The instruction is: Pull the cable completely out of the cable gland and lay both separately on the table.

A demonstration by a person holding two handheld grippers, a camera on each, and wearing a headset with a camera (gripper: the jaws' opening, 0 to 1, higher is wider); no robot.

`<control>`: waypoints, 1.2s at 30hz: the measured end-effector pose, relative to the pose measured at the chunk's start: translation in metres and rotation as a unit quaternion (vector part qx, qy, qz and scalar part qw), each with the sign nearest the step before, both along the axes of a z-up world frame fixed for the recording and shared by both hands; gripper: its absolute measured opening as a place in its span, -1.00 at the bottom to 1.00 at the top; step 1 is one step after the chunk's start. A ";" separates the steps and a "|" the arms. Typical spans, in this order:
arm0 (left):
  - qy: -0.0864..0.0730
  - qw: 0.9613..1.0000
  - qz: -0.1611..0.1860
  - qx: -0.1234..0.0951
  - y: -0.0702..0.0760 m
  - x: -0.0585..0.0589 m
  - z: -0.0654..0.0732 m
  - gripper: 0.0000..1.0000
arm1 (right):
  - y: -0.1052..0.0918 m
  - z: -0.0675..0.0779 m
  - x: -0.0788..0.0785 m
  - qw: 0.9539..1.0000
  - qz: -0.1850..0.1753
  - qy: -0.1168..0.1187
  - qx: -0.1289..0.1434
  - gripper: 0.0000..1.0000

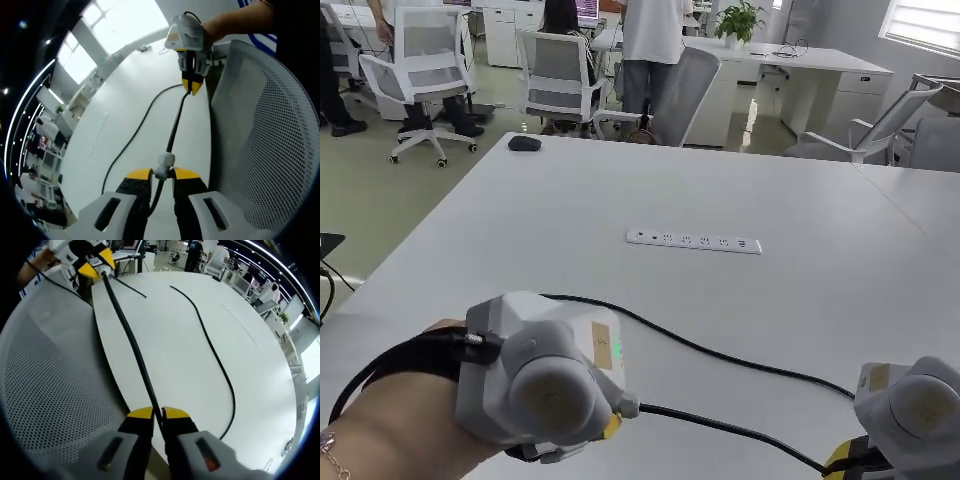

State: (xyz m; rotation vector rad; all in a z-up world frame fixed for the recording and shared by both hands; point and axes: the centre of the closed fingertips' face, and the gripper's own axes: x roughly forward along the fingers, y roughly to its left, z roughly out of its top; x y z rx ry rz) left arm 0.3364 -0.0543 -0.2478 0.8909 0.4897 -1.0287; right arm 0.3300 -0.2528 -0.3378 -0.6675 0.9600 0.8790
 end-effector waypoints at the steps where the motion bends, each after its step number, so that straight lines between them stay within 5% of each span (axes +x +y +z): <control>1: 0.000 1.000 0.000 0.000 -0.001 0.000 0.000 -0.66 | 0.000 0.000 0.000 1.000 -0.002 0.002 0.001 -0.90; 2: -0.001 1.000 0.000 0.003 0.000 0.000 -0.001 -0.66 | 0.003 0.001 0.001 1.000 -0.007 -0.002 0.010 -0.88; 4: 0.001 1.000 0.002 0.000 -0.001 0.000 -0.001 -0.66 | 0.024 0.011 0.000 0.997 -0.021 0.003 0.074 -0.73; 8: 0.005 1.000 0.001 0.002 -0.003 -0.001 -0.004 -0.66 | 0.041 0.019 -0.003 0.998 0.016 -0.003 0.065 -0.52; 11: 0.010 1.000 0.001 0.002 -0.005 -0.003 -0.005 -0.66 | 0.075 0.043 -0.005 0.990 0.016 0.003 0.137 -0.43; 14: 0.010 1.000 -0.001 0.004 -0.006 -0.003 -0.005 -0.66 | 0.089 0.056 -0.004 0.991 0.055 -0.018 0.124 -0.45; 19: 0.009 1.000 0.001 0.004 -0.007 -0.002 -0.004 -0.66 | 0.116 0.079 -0.009 0.985 0.079 -0.023 0.150 -0.48; 22: 0.007 1.000 0.002 0.004 -0.007 -0.001 -0.003 -0.66 | 0.134 0.098 -0.011 0.980 0.096 -0.036 0.171 -0.49; 25: 0.005 1.000 0.001 0.004 -0.008 -0.001 -0.003 -0.66 | 0.158 0.116 -0.020 0.971 0.104 -0.018 0.214 -0.52; 28: 0.006 1.000 -0.001 0.004 -0.010 -0.002 -0.003 -0.66 | 0.170 0.119 -0.023 0.968 0.121 -0.025 0.217 -0.53; 36: 0.001 1.000 -0.005 -0.004 -0.014 -0.004 0.003 -0.66 | 0.176 0.089 -0.013 0.979 0.143 -0.034 0.142 -0.55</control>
